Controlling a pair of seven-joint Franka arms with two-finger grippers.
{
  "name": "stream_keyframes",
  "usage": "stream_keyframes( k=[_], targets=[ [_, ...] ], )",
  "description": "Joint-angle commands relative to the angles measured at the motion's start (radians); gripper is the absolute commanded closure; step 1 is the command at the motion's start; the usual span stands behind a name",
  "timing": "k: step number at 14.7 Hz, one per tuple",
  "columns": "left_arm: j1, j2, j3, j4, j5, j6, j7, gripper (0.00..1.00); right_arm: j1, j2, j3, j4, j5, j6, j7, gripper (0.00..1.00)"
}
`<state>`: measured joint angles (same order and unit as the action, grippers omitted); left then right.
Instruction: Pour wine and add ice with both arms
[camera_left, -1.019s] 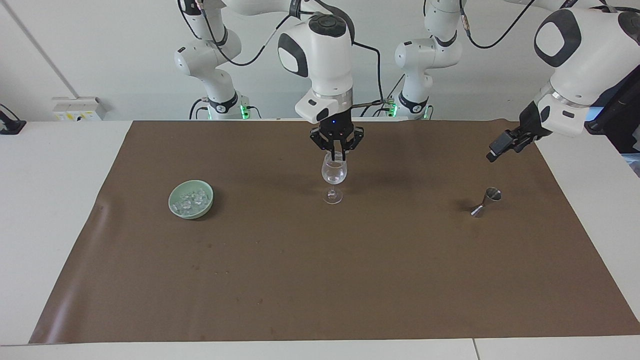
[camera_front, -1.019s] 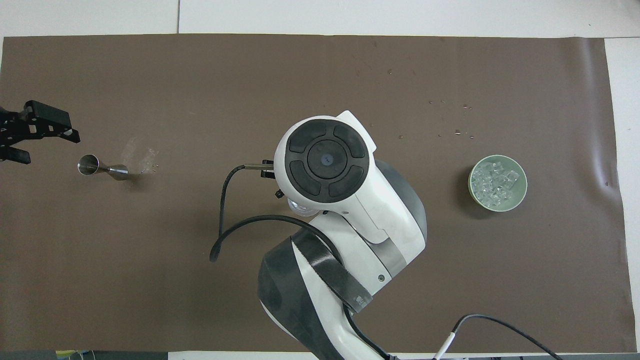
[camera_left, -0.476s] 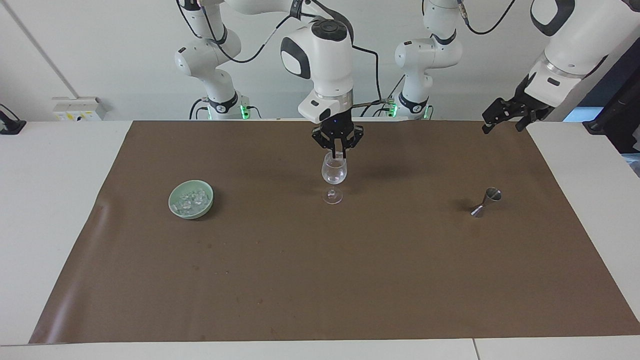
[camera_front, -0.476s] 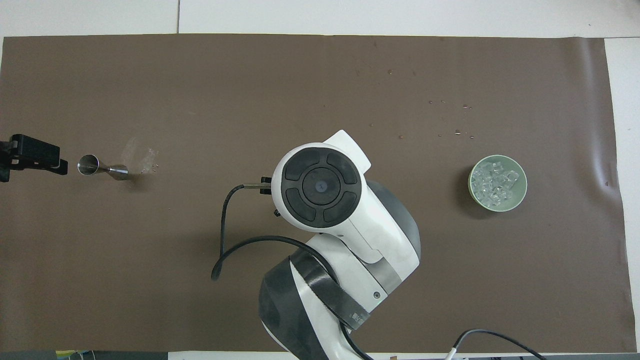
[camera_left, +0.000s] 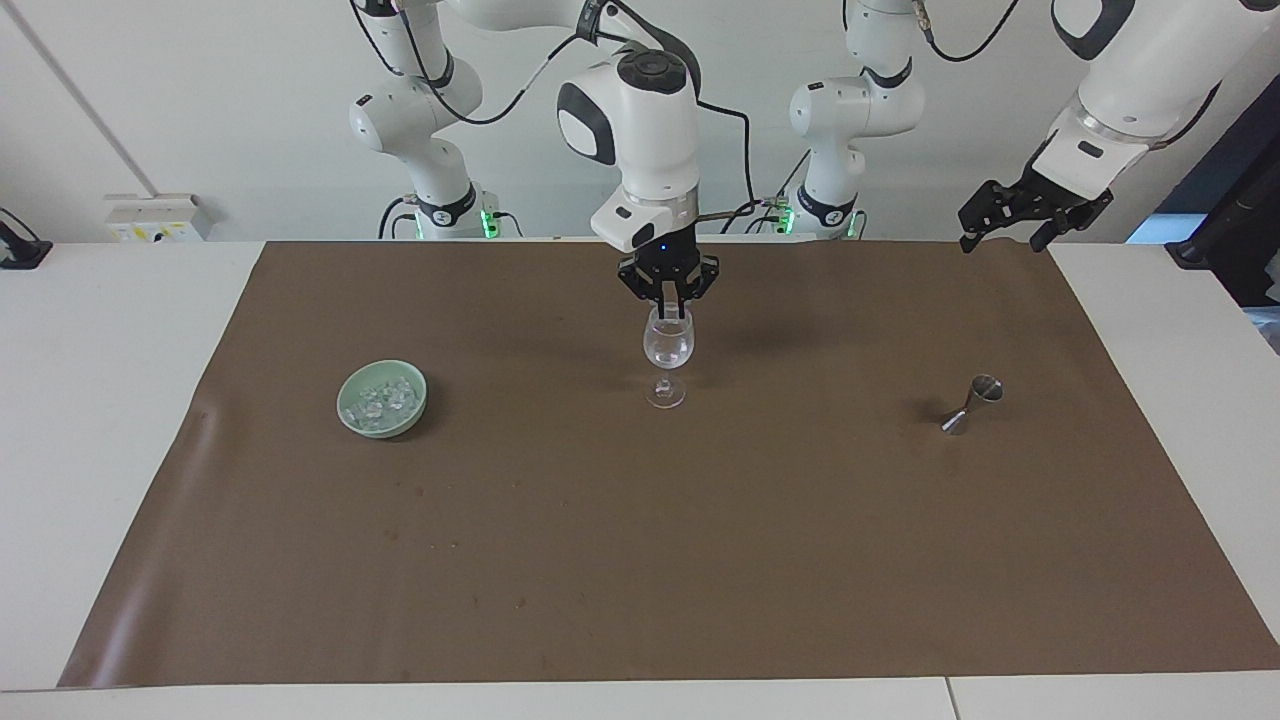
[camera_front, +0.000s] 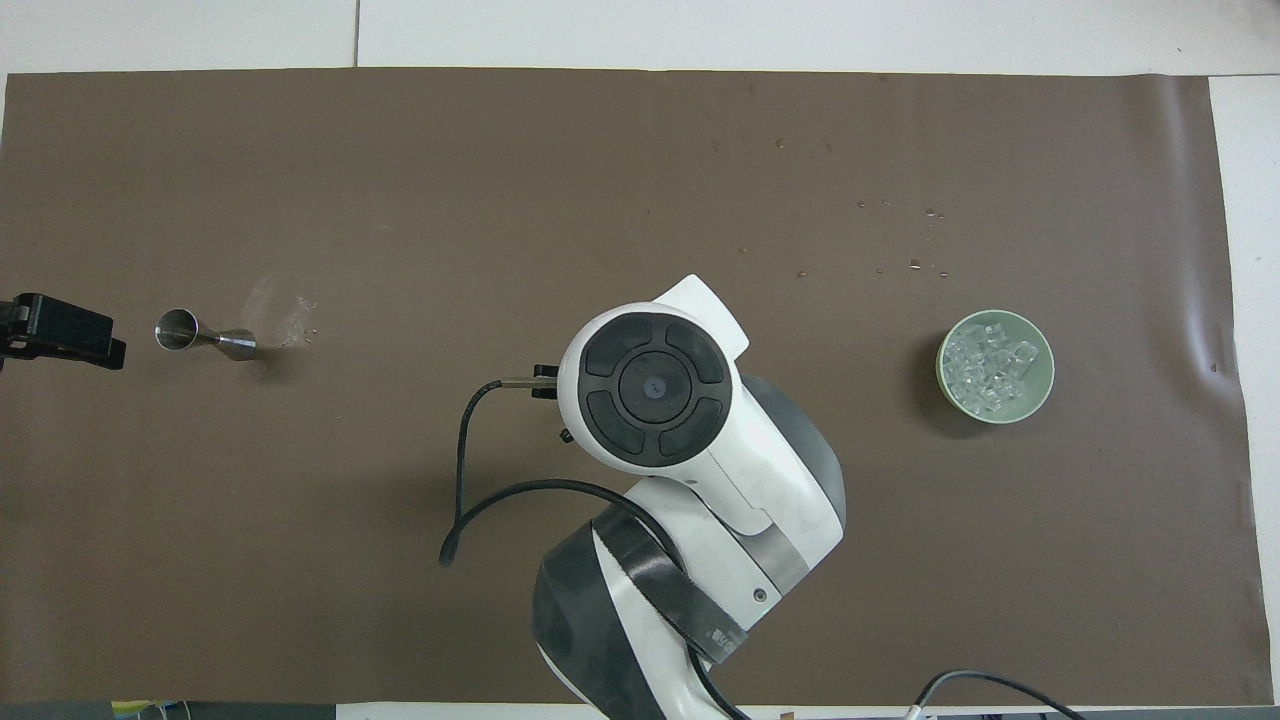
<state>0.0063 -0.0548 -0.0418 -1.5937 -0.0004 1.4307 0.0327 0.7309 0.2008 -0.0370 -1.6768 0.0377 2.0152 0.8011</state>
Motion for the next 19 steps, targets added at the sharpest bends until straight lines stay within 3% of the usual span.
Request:
stream_keyframes(
  k=[1, 2, 8, 10, 15, 19],
  targets=[
    [-0.002, 0.006, 0.002, -0.002, 0.028, 0.031, 0.027, 0.0, 0.001, -0.029, 0.0, -0.037, -0.007, 0.028, 0.03, 0.83],
    [-0.002, 0.01, 0.002, -0.002, 0.017, 0.031, 0.026, 0.0, 0.001, -0.029, 0.0, -0.035, -0.007, 0.028, 0.03, 0.76],
    [-0.003, 0.035, 0.0, 0.018, -0.004, 0.045, 0.024, 0.0, 0.001, -0.026, 0.0, -0.029, -0.007, 0.026, 0.03, 0.74],
    [-0.014, 0.027, 0.0, 0.011, -0.001, 0.059, 0.018, 0.0, 0.001, -0.026, 0.0, -0.029, -0.007, 0.026, 0.032, 0.62],
    [-0.014, 0.024, 0.0, 0.006, -0.003, 0.059, 0.015, 0.0, -0.001, -0.023, 0.0, -0.02, -0.007, 0.025, 0.03, 0.61],
    [-0.014, 0.021, -0.001, 0.003, -0.003, 0.053, 0.018, 0.0, -0.031, 0.006, -0.006, 0.081, -0.01, -0.007, 0.021, 0.61]
  ],
)
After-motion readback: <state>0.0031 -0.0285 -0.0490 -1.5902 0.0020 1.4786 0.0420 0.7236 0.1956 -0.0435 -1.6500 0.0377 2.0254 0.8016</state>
